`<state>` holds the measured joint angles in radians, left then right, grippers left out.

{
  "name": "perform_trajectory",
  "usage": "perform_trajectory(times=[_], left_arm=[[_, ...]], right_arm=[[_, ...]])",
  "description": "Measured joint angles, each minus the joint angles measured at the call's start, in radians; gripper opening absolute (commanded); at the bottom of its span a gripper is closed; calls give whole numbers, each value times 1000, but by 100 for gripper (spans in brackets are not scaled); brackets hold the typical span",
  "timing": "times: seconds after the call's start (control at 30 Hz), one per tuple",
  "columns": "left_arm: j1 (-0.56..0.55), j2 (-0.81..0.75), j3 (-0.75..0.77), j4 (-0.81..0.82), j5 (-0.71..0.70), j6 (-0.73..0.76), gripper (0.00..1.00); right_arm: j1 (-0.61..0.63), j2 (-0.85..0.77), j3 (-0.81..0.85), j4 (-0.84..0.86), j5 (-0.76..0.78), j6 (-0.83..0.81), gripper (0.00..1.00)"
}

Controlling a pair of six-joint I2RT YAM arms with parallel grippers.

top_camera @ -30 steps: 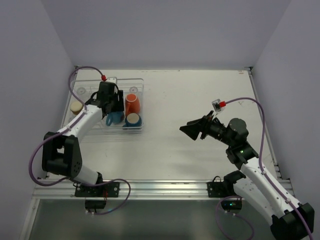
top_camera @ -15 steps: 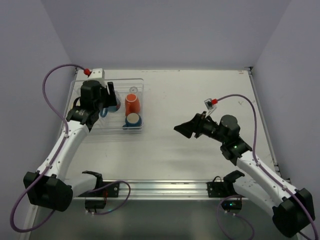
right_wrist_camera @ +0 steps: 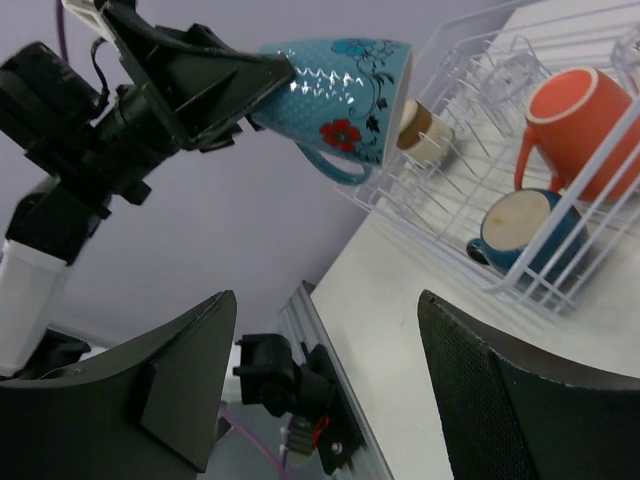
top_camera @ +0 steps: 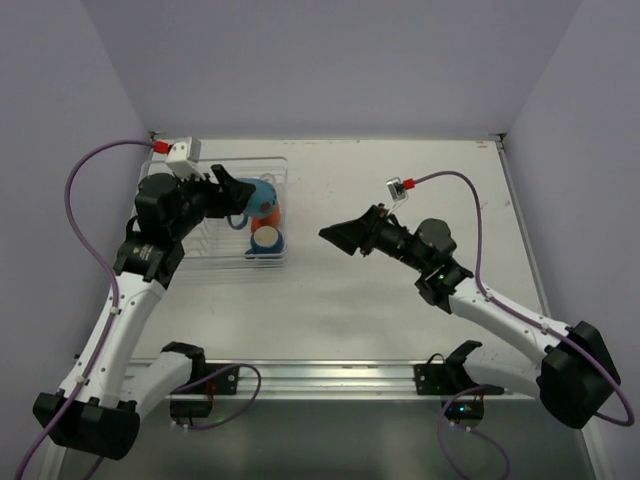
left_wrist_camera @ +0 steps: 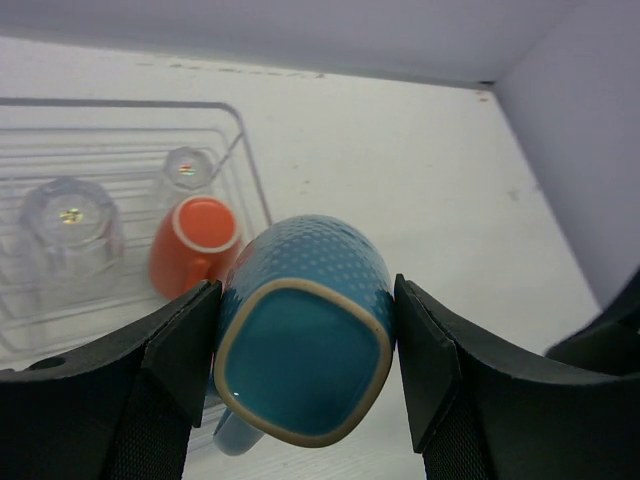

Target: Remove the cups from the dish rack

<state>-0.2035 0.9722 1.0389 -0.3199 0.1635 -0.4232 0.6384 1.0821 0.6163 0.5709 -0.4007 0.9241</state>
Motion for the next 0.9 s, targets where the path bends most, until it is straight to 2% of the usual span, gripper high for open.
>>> perform_trajectory(times=[0.17,0.37,0.7,0.9], left_arm=[[0,-30,-57,134,209,-132,22],[0,-41,-90,267,373,-265,23],[0,-91,-141,401,494,-397,23],[0,-90,-176,434,534,-450,24]], right_arm=[[22,94,47,108,13,22,75],[33,180,133,139,-29,18,75],[76,193,212,159,-111,-21,72],[77,220,225,203,-145,-24,60]])
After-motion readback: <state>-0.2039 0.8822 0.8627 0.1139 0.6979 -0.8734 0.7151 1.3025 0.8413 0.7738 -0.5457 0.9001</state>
